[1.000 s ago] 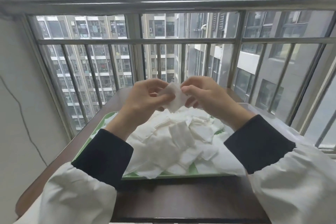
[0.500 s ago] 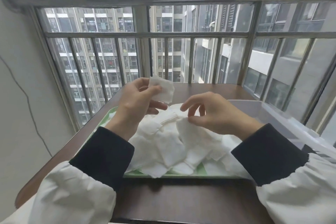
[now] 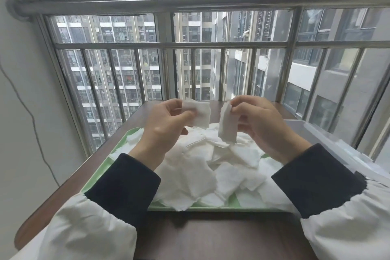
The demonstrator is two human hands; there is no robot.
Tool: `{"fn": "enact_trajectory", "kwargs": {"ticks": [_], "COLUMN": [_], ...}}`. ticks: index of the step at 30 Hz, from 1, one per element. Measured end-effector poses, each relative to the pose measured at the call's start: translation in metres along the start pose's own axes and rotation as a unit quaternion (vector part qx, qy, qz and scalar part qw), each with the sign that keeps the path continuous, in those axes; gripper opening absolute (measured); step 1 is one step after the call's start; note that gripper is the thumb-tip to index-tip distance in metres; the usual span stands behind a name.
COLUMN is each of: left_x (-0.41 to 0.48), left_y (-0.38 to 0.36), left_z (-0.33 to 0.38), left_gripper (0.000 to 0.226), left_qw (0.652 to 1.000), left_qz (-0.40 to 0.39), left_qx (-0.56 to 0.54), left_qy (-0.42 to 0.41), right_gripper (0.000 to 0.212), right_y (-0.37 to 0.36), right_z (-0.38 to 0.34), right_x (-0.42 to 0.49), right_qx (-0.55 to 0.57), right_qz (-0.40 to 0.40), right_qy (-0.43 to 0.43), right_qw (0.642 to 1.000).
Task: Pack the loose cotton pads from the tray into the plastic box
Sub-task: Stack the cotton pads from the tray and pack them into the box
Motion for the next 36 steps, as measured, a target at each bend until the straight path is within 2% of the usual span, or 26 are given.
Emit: {"fn": "enact_trajectory", "kwargs": {"ticks": [7, 11, 18, 21, 24, 29, 31, 32, 34, 36], "left_x": [-0.005, -0.006, -0.008, -0.007, -0.008, -0.004, -0.005, -0.006, -0.003, 0.003], "left_y": [-0.012, -0.016, -0.019, -0.021, -0.023, -0.025, -0.028, -0.028, -0.021, -0.006], "left_z": [0.001, 0.001, 0.002, 0.002, 0.001, -0.001, 0.000, 0.000, 0.003, 0.010], "left_gripper": [0.028, 0.035, 0.013, 0.012, 0.011, 0.031, 0.036, 0.030, 0.022, 0.025], "left_qw": [0.996, 0.994, 0.992, 0.990, 0.988, 0.982, 0.987, 0.991, 0.996, 0.997], "left_qz": [-0.037, -0.059, -0.079, -0.089, -0.106, -0.109, -0.118, -0.113, -0.086, -0.056], "left_qx": [-0.083, -0.089, -0.096, -0.105, -0.108, -0.148, -0.102, -0.070, -0.014, 0.032], "left_qy": [0.008, -0.003, -0.011, -0.012, 0.000, 0.047, 0.025, 0.008, -0.017, -0.032], "right_gripper": [0.018, 0.040, 0.045, 0.047, 0.040, 0.034, 0.032, 0.031, 0.029, 0.020], "right_y": [-0.004, 0.000, 0.003, 0.005, 0.005, 0.004, 0.002, 0.001, 0.000, 0.002], "right_z": [0.007, 0.008, 0.006, 0.008, 0.010, 0.010, 0.010, 0.010, 0.008, 0.004], "right_x": [-0.002, 0.000, -0.001, -0.002, -0.002, -0.002, -0.002, -0.002, 0.000, 0.003], "right_qx": [0.109, 0.103, 0.076, 0.073, 0.068, 0.023, -0.024, -0.059, -0.134, -0.176], "right_qz": [-0.045, -0.029, 0.037, 0.059, 0.073, 0.092, 0.098, 0.103, 0.122, 0.127], "right_qy": [-0.033, -0.029, 0.003, 0.003, 0.002, 0.014, 0.024, 0.029, 0.034, 0.032], "right_qw": [0.992, 0.994, 0.996, 0.996, 0.995, 0.995, 0.995, 0.992, 0.983, 0.976]}}
Point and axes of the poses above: each hand's wrist, its own x-axis towards the middle knuckle, its own y-axis out of the back of the hand, z = x × y, the point moved 4 cm from there along x, towards the middle knuckle, and after that the axes turned 4 degrees about -z, right-handed, at the moved point
